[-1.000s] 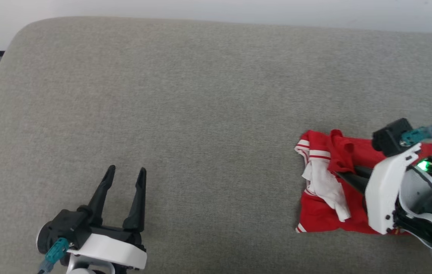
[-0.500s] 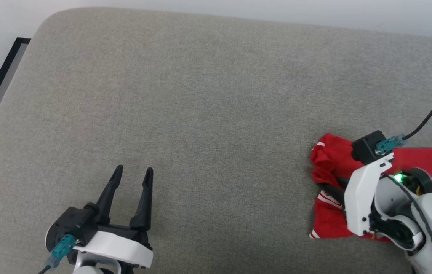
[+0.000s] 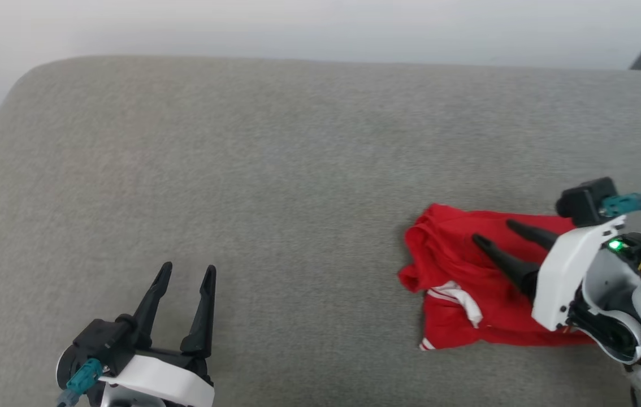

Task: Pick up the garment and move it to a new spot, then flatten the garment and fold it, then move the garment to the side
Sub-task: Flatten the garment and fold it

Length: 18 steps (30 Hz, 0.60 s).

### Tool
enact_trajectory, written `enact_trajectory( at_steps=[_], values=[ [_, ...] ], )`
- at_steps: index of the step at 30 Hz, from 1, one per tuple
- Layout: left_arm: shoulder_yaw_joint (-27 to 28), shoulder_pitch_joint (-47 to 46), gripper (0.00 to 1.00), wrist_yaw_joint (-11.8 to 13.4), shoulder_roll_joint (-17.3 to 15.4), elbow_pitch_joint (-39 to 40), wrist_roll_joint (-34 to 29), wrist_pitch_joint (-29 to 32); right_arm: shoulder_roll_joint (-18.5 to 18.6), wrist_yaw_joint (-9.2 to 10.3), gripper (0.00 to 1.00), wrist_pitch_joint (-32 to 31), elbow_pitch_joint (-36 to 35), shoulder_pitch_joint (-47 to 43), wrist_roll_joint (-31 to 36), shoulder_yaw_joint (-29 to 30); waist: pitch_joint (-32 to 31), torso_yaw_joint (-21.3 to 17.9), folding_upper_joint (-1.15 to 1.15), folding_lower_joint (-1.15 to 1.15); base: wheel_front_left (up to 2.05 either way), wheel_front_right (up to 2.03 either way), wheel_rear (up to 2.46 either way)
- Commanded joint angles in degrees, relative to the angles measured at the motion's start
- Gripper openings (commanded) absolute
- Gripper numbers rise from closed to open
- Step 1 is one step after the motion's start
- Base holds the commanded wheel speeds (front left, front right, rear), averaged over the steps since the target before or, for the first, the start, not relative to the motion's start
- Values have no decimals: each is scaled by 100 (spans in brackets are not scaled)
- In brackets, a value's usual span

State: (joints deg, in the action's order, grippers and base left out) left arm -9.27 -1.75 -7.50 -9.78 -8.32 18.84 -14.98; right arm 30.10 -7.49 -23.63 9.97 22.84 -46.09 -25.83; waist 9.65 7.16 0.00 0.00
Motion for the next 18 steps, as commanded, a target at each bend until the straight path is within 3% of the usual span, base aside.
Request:
enact_trajectory(
  at_steps=[1,5,10,15,18],
  values=[
    [-3,77,100,6,-30,-17,75,-27,28,0,100,157,67,-30,-55,21,-123,-161,0,0,0,0,0],
    [-89,96,100,6,-69,-121,138,-27,82,1,100,862,389,-79,-196,81,-228,-356,0,0,0,0,0],
    [-110,100,100,6,-115,-214,220,-27,99,0,100,2172,1044,-105,-119,113,-375,-541,0,0,0,0,0],
    [-91,170,100,6,-166,-249,271,-27,-82,0,100,3504,1836,-161,214,154,-516,-633,0,0,0,0,0],
    [-47,257,100,6,-171,-221,261,-27,-240,0,100,3820,2122,-228,432,247,-620,-651,0,0,0,0,0]
  ],
)
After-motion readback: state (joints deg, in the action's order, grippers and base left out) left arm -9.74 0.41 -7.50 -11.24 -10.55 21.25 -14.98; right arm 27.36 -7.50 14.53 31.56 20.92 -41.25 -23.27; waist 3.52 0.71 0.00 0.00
